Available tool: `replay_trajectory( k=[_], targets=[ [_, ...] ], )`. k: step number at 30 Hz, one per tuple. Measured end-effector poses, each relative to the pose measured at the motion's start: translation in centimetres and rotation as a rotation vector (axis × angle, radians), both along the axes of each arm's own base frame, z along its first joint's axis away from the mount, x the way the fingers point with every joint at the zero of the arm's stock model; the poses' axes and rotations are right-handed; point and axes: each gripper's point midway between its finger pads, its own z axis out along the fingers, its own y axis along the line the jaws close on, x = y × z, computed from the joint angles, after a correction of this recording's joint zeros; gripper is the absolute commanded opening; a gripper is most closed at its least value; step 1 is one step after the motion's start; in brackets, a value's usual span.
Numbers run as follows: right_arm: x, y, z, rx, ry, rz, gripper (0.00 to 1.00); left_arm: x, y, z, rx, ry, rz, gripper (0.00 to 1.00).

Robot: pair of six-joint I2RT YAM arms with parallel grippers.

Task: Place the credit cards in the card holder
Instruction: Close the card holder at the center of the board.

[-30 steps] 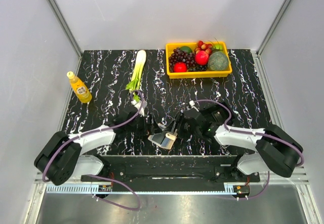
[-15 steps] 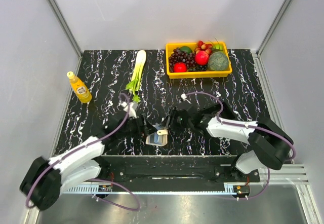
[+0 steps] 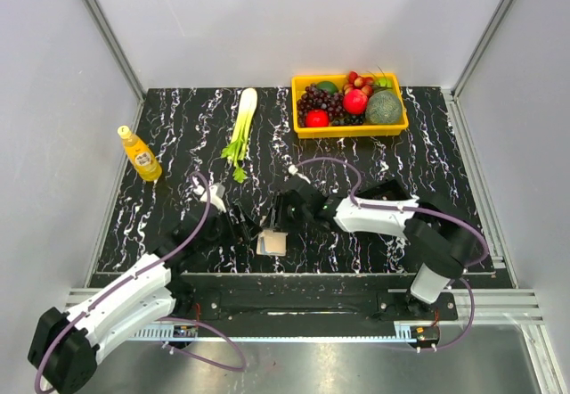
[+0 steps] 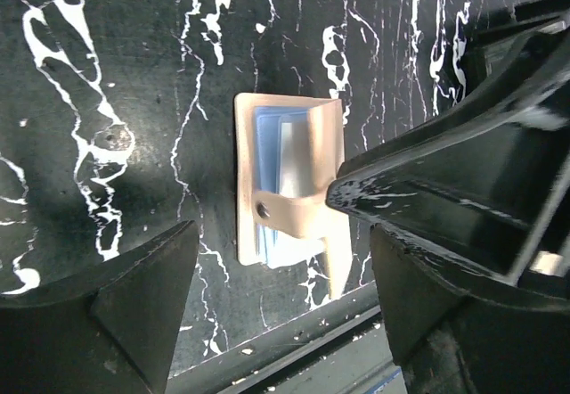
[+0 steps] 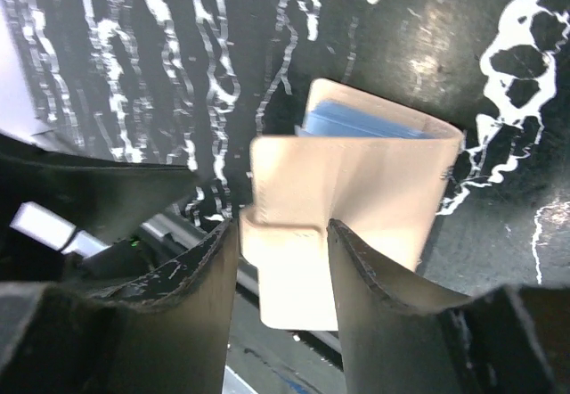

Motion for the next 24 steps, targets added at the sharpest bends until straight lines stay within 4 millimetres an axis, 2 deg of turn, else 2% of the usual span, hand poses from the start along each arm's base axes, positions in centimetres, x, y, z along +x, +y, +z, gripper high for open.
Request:
replay_trajectory(
  k=[3,5,13,15,18,24],
  targets=[
    [-0.7,-0.1,-2.0,-0.045,0.04,0.015,0.51,-0.1,0.6,0.1,0.013,-0.005,0.021,0.85],
    [-0.9,-0.1,-2.6,-0.053,0.055,0.024,0.51,0.0,0.9,0.1,0.019,-0.011,0.035,0.87],
    [-1.3,-0.4,-3.0,-0.078,0.055,0.03,0.56,-0.2,1.3,-0.2,0.038,-0.001,0.04,0.9],
    [-1.4,-0.7,-3.3,-0.099,0.048,0.029,0.56,-0.3,1.1,-0.4,0.041,0.0,0.024,0.84],
    [-1.4,-1.0,-3.4,-0.116,0.04,0.033,0.57,-0.4,0.6,-0.4,0.036,0.002,-0.014,0.82],
    [-1.0,-2.1,-3.1,-0.152,0.002,0.011,0.61,-0.2,-0.1,-2.4,0.119,0.068,-0.083,0.82]
  ],
)
